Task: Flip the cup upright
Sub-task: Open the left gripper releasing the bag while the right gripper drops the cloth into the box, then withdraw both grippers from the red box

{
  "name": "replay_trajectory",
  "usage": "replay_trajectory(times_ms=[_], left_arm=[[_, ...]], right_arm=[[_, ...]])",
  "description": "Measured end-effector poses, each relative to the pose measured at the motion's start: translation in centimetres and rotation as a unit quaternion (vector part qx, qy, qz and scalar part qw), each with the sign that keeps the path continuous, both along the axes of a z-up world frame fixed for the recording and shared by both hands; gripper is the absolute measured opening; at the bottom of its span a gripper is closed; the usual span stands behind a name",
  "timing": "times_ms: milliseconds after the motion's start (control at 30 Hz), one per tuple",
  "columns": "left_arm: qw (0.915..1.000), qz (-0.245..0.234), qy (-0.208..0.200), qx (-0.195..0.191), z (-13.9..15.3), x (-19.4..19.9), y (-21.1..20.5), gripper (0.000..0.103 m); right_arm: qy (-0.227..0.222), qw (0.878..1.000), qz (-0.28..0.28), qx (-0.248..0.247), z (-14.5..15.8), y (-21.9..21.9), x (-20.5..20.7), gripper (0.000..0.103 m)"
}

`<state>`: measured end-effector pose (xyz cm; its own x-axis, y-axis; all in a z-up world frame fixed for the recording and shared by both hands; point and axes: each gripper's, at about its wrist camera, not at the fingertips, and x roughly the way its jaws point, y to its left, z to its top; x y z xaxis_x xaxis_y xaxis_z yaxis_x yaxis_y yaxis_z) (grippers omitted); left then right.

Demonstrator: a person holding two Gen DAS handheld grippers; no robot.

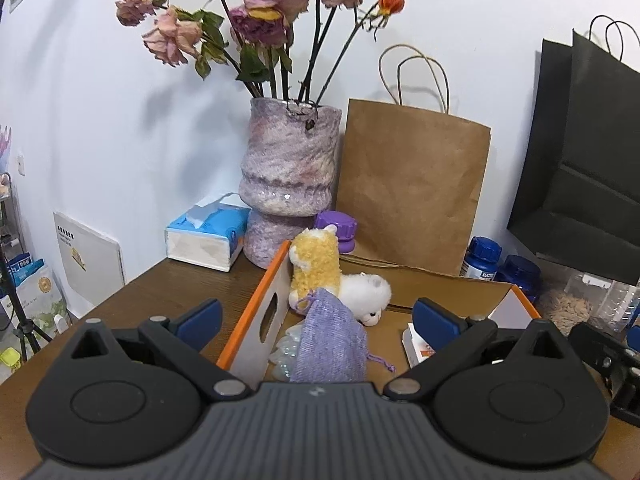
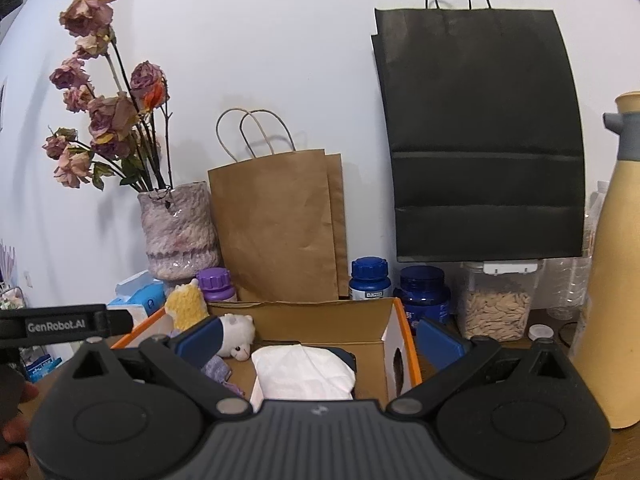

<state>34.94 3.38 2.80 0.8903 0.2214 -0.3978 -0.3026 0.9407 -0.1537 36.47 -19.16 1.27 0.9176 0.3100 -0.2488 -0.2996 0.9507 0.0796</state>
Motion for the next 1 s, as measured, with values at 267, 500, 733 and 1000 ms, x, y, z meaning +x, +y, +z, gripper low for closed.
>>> replay_trajectory(times_ms=[267, 500, 733, 1000], left_arm=[[0.9999, -0.001, -0.009, 0.013, 0.3, -2.8, 0.2, 0.103], [0.9997, -0.004, -0.010, 0.022, -0.1, -5.0, 0.7, 0.103], [0.9992, -0.014, -0.009, 0.035, -0.4, -7.3, 0.8, 0.103], [0.9981, -0.037, -0.016, 0.047, -0.4, -10.2, 0.5, 0.103]], right_arm=[[-0.012, 1.000, 0.002, -0.018, -0.3, -0.8, -2.9, 0.103], [-0.013, 0.999, 0.006, -0.040, -0.9, -1.4, -5.4, 0.103], [-0.004, 0.999, 0.005, -0.040, -1.5, -2.1, -7.8, 0.103], [0.007, 0.999, 0.006, -0.039, -2.1, -2.1, -10.6, 0.103]])
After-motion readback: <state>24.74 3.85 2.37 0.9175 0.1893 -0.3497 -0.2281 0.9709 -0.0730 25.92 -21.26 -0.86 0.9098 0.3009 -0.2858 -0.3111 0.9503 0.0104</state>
